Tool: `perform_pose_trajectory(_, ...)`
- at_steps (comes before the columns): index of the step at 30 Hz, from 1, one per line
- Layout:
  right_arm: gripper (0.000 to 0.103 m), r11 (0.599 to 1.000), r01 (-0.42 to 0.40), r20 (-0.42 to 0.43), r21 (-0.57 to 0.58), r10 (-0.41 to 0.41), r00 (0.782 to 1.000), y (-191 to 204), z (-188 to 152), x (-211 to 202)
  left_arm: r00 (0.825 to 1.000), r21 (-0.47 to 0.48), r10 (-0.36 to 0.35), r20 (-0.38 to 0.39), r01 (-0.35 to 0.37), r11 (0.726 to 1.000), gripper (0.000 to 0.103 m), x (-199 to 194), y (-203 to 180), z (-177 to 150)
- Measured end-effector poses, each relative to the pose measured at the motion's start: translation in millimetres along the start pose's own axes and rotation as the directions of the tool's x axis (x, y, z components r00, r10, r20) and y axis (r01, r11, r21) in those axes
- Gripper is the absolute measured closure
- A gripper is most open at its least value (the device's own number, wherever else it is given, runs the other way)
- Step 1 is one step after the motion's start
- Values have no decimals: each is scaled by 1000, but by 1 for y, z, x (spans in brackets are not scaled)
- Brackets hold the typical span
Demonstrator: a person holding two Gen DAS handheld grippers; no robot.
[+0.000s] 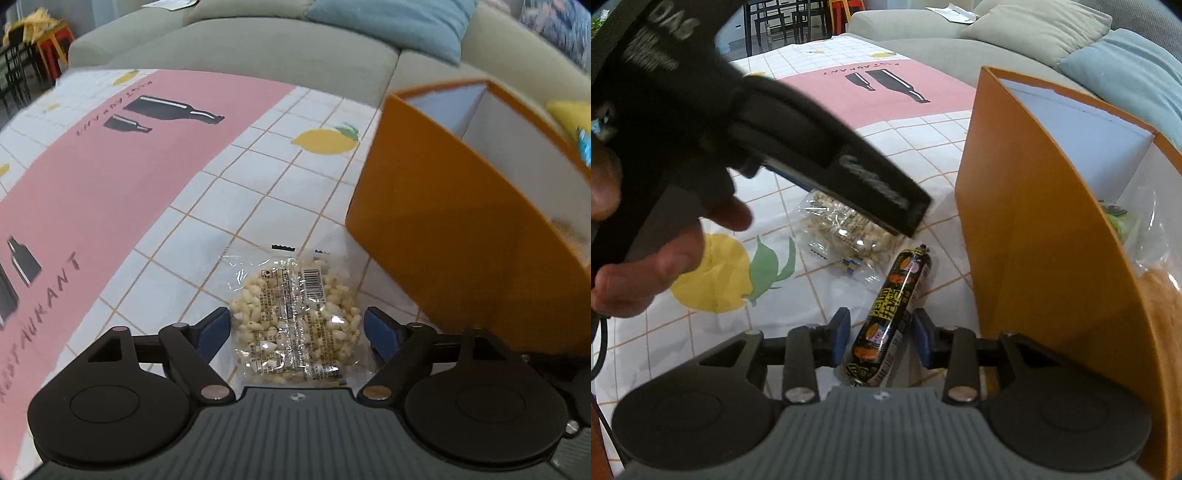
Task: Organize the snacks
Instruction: 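Grasp the sausage stick with the right gripper while the left grasps the clear peanut bag, then carry both items over the orange box and open both grippers inside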
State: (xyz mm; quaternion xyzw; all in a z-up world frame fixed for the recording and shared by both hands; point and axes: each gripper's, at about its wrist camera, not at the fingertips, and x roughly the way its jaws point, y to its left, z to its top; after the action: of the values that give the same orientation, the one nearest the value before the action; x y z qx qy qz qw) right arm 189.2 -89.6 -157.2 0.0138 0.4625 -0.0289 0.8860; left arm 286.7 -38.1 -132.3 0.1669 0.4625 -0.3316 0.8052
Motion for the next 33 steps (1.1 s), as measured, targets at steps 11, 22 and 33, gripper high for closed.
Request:
perform_pose_trajectory(11, 73, 1000, 11, 0, -19, -11, 1000, -1, 5, 5, 985, 54, 154, -75, -150, 987, 11, 1, -11, -10)
perform_pose_trajectory(22, 82, 999, -47, -21, -16, 46, 999, -10, 7, -4, 972, -176, 222, -74, -232, 957, 12, -53, 7, -44)
perform_pose_trajectory(33, 82, 989, -143, 101, -46, 147, 984, -13, 5, -80, 962, -344, 272, -3, -257, 903, 12, -139, -17, -62)
